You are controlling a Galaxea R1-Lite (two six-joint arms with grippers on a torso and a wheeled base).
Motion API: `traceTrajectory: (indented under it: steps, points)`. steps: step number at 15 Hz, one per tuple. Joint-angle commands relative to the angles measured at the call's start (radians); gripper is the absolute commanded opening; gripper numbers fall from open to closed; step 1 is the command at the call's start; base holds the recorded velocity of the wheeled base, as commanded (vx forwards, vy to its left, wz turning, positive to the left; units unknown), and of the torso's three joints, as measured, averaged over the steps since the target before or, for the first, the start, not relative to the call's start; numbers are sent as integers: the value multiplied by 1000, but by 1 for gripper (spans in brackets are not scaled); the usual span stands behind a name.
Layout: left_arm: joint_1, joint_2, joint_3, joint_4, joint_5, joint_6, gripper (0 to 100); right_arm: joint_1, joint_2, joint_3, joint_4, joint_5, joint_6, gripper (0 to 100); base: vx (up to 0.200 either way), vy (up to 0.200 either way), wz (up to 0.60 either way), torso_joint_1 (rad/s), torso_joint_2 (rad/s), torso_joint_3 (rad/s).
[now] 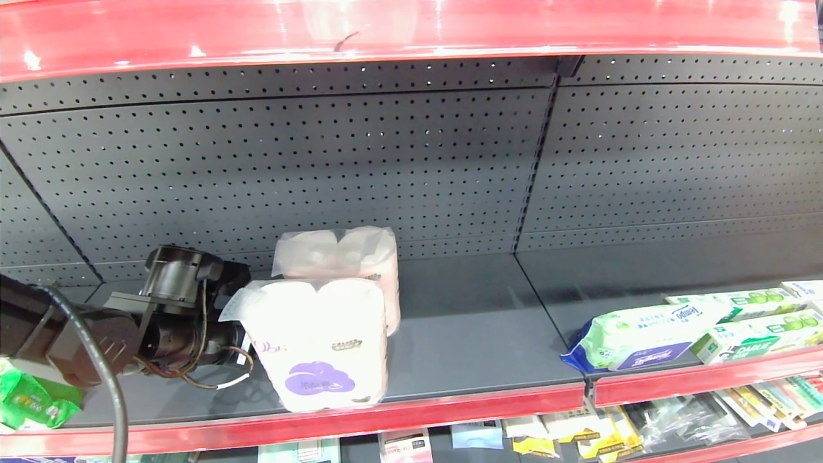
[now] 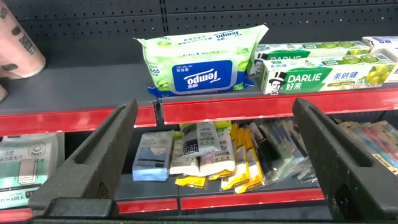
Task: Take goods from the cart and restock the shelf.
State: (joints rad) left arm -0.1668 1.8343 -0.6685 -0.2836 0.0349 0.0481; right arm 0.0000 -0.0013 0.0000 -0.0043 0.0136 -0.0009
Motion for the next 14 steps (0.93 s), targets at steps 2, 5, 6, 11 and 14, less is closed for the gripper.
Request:
traceTrajectory:
  steps: [2, 5, 6, 11, 14]
  points:
    - [-11, -1, -11, 1, 0, -1, 100, 0, 1, 0, 0, 0, -1, 100, 0, 0, 0, 0, 0, 0]
    - [-25, -1, -10, 3, 2, -1, 100, 0, 1, 0, 0, 0, -1, 100, 0, 0, 0, 0, 0, 0]
    - [-25, -1, -10, 3, 2, -1, 100, 0, 1, 0, 0, 0, -1, 100, 0, 0, 0, 0, 0, 0]
    - [-37, -1, -10, 11, 2, -1, 100, 0, 1, 0, 0, 0, -1, 100, 0, 0, 0, 0, 0, 0]
    - [-39, -1, -10, 11, 2, -1, 100, 0, 1, 0, 0, 0, -1, 100, 0, 0, 0, 0, 0, 0]
